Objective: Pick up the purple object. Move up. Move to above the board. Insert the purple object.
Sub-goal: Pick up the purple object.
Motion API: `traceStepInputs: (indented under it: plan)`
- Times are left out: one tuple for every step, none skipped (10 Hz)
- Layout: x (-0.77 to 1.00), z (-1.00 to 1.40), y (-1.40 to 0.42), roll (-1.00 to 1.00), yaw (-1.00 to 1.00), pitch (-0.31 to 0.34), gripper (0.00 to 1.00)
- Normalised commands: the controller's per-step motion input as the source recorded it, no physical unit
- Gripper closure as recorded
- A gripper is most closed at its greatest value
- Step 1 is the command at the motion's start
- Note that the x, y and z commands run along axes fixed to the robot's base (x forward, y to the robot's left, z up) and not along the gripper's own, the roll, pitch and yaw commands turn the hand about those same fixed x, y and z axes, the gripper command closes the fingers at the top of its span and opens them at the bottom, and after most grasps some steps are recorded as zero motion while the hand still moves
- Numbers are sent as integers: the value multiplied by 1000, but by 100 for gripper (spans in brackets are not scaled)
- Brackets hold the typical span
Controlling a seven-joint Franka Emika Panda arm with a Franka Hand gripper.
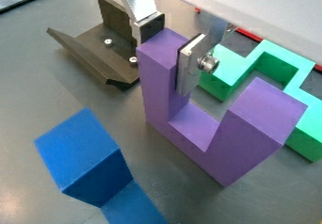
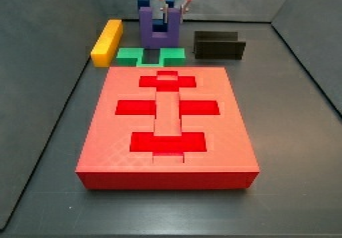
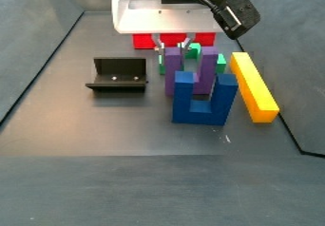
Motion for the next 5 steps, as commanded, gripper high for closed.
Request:
traceStepInputs:
  plan:
    - [0, 0, 0, 0, 0, 0, 100]
    - [0, 0, 0, 0, 0, 0, 100]
    - [0, 0, 0, 0, 0, 0, 100]
    - [0, 0, 0, 0, 0, 0, 100]
    - [0, 0, 0, 0, 0, 0, 100]
